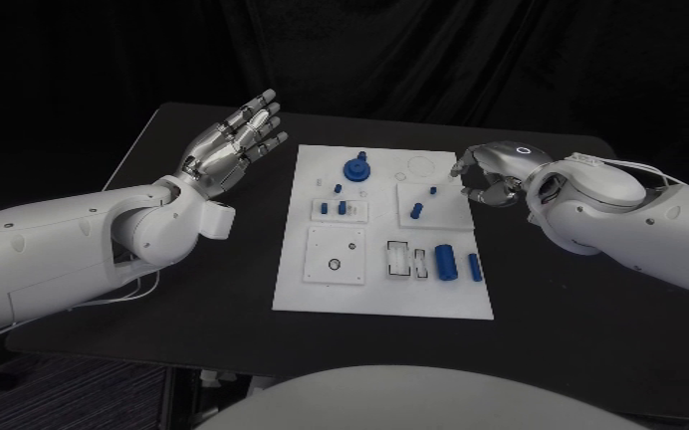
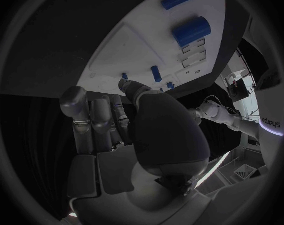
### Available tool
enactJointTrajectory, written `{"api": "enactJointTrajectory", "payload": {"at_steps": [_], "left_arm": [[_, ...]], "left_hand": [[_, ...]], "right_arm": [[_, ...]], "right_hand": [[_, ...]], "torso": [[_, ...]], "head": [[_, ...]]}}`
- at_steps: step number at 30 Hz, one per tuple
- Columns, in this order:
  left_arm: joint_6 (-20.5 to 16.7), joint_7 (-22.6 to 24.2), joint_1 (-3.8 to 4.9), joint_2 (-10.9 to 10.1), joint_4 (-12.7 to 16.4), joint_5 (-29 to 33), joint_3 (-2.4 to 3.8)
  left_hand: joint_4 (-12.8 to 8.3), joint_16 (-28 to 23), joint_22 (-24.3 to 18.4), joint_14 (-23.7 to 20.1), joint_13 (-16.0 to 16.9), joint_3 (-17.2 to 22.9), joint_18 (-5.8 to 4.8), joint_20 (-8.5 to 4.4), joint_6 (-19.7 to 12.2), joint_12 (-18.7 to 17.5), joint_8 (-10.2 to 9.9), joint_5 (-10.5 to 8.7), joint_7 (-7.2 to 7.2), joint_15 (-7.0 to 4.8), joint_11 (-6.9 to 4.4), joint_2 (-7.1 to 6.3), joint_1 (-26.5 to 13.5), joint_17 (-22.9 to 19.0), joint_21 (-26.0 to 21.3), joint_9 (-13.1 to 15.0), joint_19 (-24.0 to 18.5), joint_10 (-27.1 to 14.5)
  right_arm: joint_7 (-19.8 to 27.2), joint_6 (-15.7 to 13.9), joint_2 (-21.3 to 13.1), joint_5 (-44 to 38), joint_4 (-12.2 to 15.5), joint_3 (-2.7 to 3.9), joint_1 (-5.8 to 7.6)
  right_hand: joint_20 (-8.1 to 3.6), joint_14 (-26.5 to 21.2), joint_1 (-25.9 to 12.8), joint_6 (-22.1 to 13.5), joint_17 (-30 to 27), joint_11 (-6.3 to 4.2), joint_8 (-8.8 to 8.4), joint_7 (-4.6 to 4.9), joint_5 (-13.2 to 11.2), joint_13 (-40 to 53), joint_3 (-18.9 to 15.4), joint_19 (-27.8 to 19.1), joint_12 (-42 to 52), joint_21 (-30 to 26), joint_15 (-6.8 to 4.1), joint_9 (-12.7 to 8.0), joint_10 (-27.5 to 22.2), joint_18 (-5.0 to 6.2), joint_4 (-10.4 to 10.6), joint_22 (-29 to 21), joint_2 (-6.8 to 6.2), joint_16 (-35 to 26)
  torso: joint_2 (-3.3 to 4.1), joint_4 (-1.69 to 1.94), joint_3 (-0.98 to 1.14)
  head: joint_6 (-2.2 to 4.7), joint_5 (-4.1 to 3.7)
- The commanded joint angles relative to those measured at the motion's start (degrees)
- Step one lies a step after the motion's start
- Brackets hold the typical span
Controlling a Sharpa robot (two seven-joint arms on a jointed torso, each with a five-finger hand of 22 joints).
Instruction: Assemble the parts on the task board
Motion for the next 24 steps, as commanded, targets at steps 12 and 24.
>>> {"api": "enactJointTrajectory", "payload": {"at_steps": [12,24], "left_arm": [[3.25,8.79,-0.48,0.13,0.36,-0.28,0.06],[2.45,7.20,-0.82,0.20,0.01,-0.67,0.06]], "left_hand": [[-4.00,0.48,2.84,0.76,0.24,-0.18,2.66,3.73,0.37,1.83,-0.05,5.76,1.15,2.32,3.55,0.24,4.06,0.34,0.47,0.01,1.10,1.05],[-6.28,1.73,5.47,2.57,0.44,1.54,2.02,4.29,1.37,3.37,0.10,6.96,2.34,3.83,5.17,1.18,4.90,0.83,1.39,0.14,3.10,2.06]], "right_arm": [[5.08,-3.36,3.41,1.62,-5.20,0.04,-2.45],[7.12,-4.64,6.45,3.59,-8.87,0.10,-3.55]], "right_hand": [[0.15,0.16,0.46,3.11,0.03,0.13,0.58,0.95,5.94,-3.54,1.04,0.44,0.16,0.49,0.28,-0.72,3.01,0.29,-1.30,3.12,0.60,0.80],[0.02,0.62,-0.22,4.59,0.38,-0.21,1.55,1.54,7.19,-5.67,2.27,1.02,0.82,1.67,0.05,-0.52,6.60,0.17,-2.00,3.95,0.65,1.55]], "torso": [[0.51,0.03,-0.64],[0.49,0.01,-0.74]], "head": [[0.02,0.12],[0.02,-0.19]]}}
